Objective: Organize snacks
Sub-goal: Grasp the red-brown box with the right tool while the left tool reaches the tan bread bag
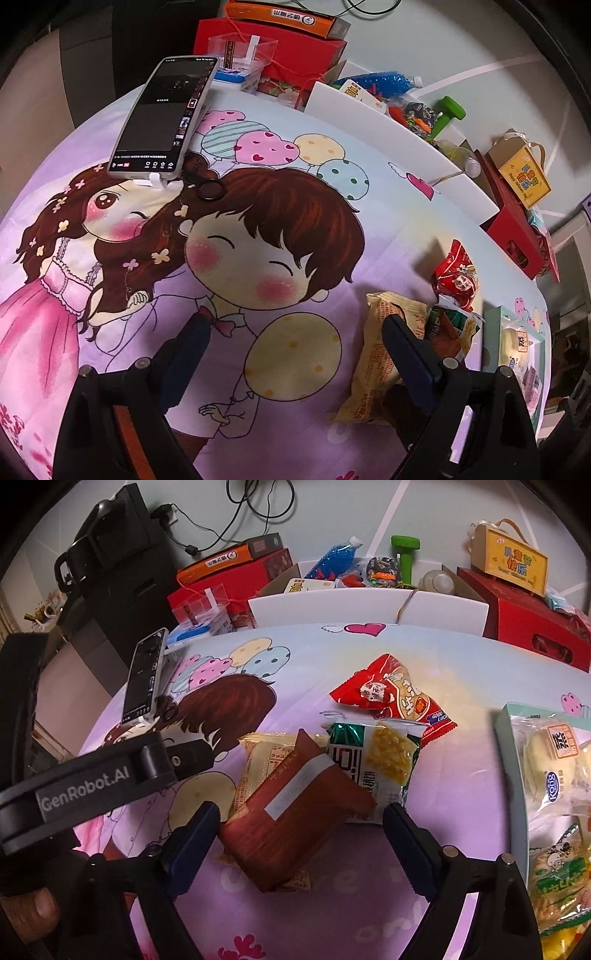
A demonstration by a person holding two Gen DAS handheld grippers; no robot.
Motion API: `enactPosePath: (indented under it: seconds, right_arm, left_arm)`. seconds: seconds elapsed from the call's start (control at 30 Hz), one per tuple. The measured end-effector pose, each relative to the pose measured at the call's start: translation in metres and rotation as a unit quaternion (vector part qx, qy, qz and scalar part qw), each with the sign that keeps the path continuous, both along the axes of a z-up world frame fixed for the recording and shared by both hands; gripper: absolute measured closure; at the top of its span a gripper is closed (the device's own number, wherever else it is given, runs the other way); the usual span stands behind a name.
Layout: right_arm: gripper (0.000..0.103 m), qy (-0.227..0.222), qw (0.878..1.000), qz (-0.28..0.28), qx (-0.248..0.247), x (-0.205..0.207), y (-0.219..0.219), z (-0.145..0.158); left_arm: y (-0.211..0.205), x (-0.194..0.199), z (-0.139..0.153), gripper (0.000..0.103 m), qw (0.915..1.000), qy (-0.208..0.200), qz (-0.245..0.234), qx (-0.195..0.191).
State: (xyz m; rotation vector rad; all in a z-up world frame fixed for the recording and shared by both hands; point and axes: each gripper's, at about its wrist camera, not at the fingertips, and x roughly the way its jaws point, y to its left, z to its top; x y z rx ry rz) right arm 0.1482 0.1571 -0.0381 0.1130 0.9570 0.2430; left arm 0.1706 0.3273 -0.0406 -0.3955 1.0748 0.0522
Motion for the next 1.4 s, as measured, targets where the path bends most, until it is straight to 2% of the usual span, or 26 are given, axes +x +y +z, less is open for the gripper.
enactPosePath:
  seconds: [0.27,0.43,0.53,0.9,1.23,1.4]
  right_arm:
    - [0.036,0.004,1.000,-0.009,0.015,0.000,-0.014,0.001]
    - [0.059,0.017,0.999,-0.013,0.037,0.001,-0.026,-0.003]
    - [0.059,0.023,0.998,-0.012,0.049,0.001,-0.032,-0.004]
    - [0.060,0.045,0.998,-0.033,0.032,-0.005,-0.053,-0.006]
    - [0.060,0.069,0.996,-0.049,0.005,-0.008,-0.068,-0.009]
    - [0.060,0.080,0.996,-0.049,-0.005,-0.007,-0.068,-0.014]
  left_arm:
    - [-0.002,0.000,-0.002,0.009,1.0000,0.004,-0.003,-0.005]
    - [-0.007,-0.001,0.000,0.009,0.9999,0.000,-0.009,-0.007]
    - [-0.010,0.000,0.001,0.009,0.9999,-0.002,-0.014,-0.009]
    - [-0.035,0.003,0.001,0.009,0.9984,-0.004,-0.054,-0.017]
    - [-0.066,0.008,-0.013,0.011,0.9948,0.024,-0.099,0.003]
    - [-0.071,0.008,-0.020,0.017,0.9934,0.037,-0.104,0.032]
